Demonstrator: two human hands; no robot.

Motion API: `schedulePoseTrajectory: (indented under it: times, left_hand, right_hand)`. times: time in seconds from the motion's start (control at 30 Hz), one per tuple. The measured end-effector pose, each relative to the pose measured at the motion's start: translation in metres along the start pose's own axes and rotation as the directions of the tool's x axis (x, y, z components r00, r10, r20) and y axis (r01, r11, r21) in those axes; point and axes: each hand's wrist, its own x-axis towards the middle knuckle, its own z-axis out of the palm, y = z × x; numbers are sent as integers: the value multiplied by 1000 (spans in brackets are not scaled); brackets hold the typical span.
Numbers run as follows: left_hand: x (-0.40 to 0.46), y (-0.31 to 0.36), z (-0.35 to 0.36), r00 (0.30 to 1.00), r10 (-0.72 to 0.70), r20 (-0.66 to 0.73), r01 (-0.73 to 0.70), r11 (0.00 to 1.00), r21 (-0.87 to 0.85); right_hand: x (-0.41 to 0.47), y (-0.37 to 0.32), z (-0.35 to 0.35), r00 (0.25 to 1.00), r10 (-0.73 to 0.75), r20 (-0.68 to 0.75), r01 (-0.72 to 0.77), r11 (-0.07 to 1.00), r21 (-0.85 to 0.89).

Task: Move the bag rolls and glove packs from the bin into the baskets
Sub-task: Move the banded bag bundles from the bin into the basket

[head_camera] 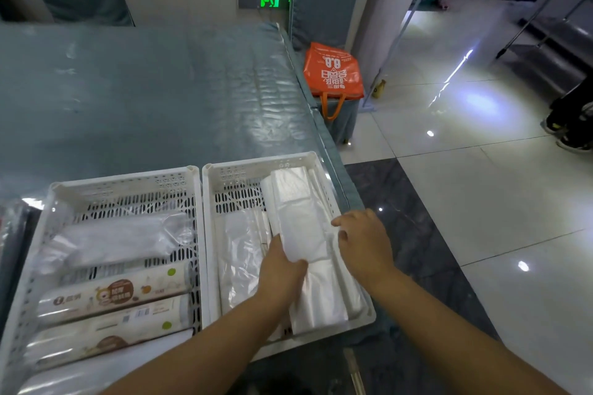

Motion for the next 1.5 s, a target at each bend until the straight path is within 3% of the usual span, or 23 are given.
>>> schedulePoseTrajectory:
  times: [0.1, 0.27, 0.4, 0.5, 0.63, 0.7, 0.77, 0.83, 0.9, 0.97, 1.03, 1.1, 1.17, 1.4, 1.5]
  left_hand:
    - [8, -1, -2, 999, 27, -23, -26, 998, 51]
    - [14, 0, -6, 994, 81, -67, -74, 992, 99]
    - [13, 4, -3, 994, 88, -64, -81, 991, 107]
    - [13, 5, -1, 991, 113, -76, -104, 987, 123]
    - [12, 8, 7, 993, 105, -63, -96, 987, 126]
    - [13, 11, 12, 997, 71, -9, -69, 982, 176]
    - [14, 14, 13, 997, 54, 51, -65, 964, 259]
    - [16, 17, 11, 994, 41, 100, -69, 953, 296]
    - [14, 21, 4, 991, 47, 128, -84, 950, 300]
    - [17, 20, -6, 991, 106, 77, -128, 918, 375]
    - [24, 18, -18, 988, 154, 0, -130, 837, 531]
    - [30, 17, -23, 993, 110, -33, -69, 803, 592]
    - [33, 19, -20, 998, 64, -14, -43, 810, 585]
    - [39, 20, -5, 997, 60, -37, -32, 857, 514]
    - [37, 25, -4, 991, 125, -49, -86, 871, 484]
  right_hand:
    - [-16, 3, 6, 996, -76, 48, 81, 989, -126]
    - [-27, 23, 11, 951, -42, 305, 116, 967, -227]
    - [-25, 19, 20, 910, -56, 410, 204, 923, -325]
    - [-22, 18, 21, 904, -118, 411, 287, 879, -380]
    - [-18, 18, 8, 907, -163, 389, 292, 908, -301]
    - [-15, 16, -1, 976, -122, 182, 156, 969, -189]
    - [-13, 14, -6, 998, -42, -41, 39, 998, -57]
    - [-15, 7, -4, 993, -84, -85, 84, 996, -5]
    - [-19, -2, 4, 983, -182, -28, 182, 983, -6]
    - [-23, -13, 15, 970, -209, 128, 209, 978, 10]
    - [-27, -20, 25, 948, -183, 259, 180, 983, 38]
    - [-27, -24, 33, 938, -119, 327, 105, 993, 60]
    - [-26, -26, 38, 927, -86, 364, 76, 996, 42]
    - [-26, -21, 39, 910, -138, 392, 177, 982, -64]
    - [-27, -22, 45, 912, -160, 378, 209, 974, -93]
